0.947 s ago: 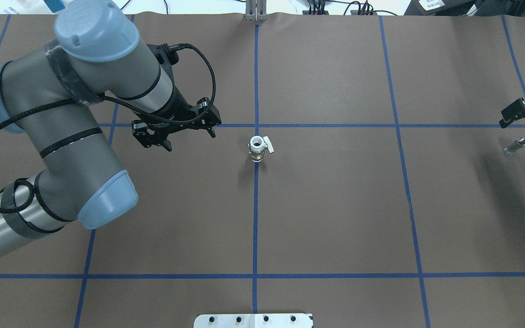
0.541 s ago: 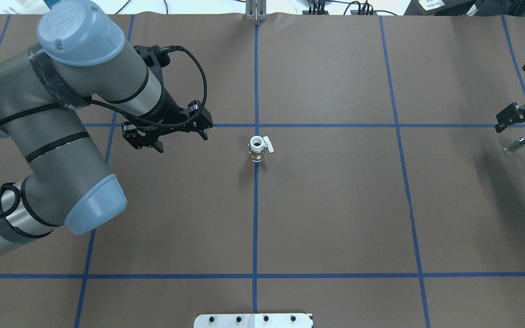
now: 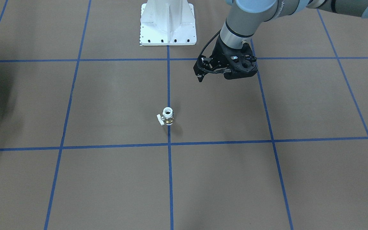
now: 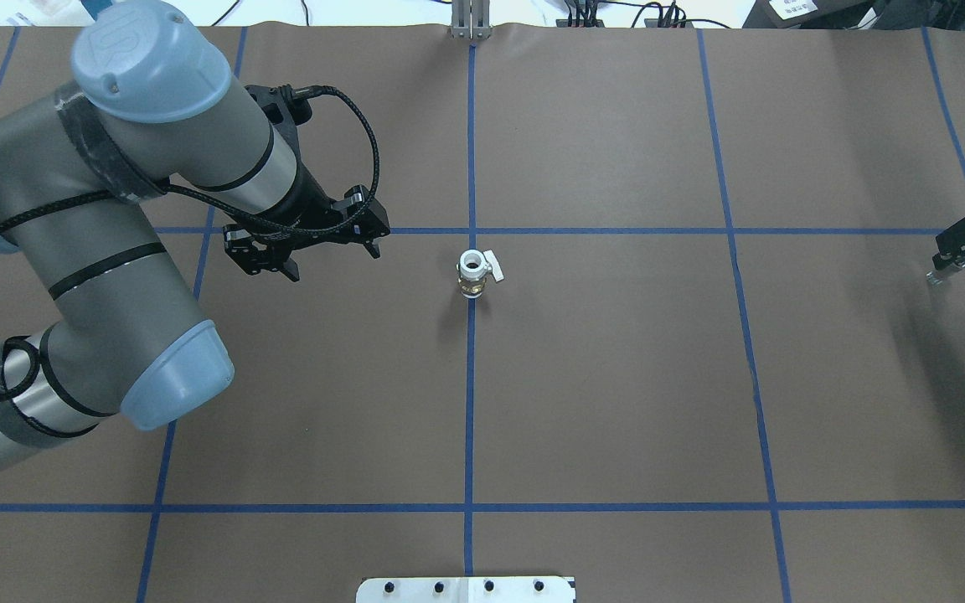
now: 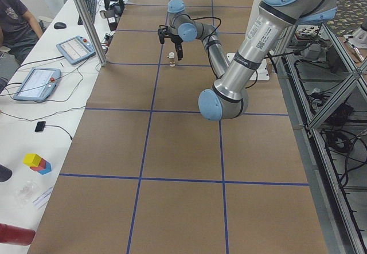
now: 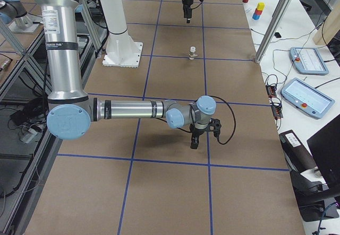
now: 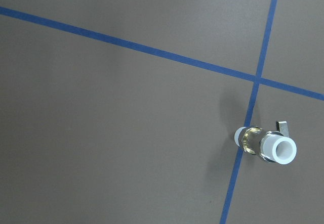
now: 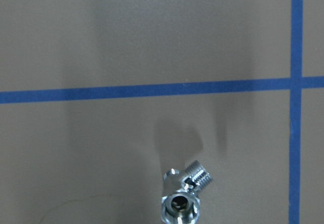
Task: Assemble PPR valve and pipe with both arms
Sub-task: 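Withdraw the left arm while the right gripper grasps the chrome elbow fitting, then carry the chrome fitting with the right gripper over the standing valve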
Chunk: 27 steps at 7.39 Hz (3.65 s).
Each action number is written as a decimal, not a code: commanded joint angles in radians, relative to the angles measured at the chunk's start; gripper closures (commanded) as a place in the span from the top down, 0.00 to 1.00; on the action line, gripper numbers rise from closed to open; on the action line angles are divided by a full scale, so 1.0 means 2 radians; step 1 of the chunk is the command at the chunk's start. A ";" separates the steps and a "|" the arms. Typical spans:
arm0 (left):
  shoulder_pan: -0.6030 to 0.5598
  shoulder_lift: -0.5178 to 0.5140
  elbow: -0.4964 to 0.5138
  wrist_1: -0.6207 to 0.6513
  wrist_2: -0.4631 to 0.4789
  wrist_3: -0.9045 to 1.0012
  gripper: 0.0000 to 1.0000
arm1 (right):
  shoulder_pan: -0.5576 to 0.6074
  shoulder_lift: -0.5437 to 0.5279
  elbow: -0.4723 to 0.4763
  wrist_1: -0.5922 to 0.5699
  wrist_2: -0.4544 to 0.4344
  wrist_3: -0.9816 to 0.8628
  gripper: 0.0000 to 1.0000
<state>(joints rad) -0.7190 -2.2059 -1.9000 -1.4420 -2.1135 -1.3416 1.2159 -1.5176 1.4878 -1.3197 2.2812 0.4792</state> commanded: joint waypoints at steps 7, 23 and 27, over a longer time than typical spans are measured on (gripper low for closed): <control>0.001 0.000 0.002 0.001 0.001 0.000 1.00 | -0.007 0.025 -0.027 -0.001 -0.010 0.030 0.80; -0.008 0.047 -0.033 0.000 0.011 0.061 1.00 | -0.023 0.178 0.028 -0.140 -0.004 0.112 0.00; -0.058 0.168 -0.078 -0.002 0.011 0.267 1.00 | -0.127 0.270 0.093 -0.142 -0.006 0.341 0.00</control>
<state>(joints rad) -0.7918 -1.9469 -2.0347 -1.4443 -2.0906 -0.9529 1.0404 -1.0331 1.6238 -1.6020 2.2714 0.9977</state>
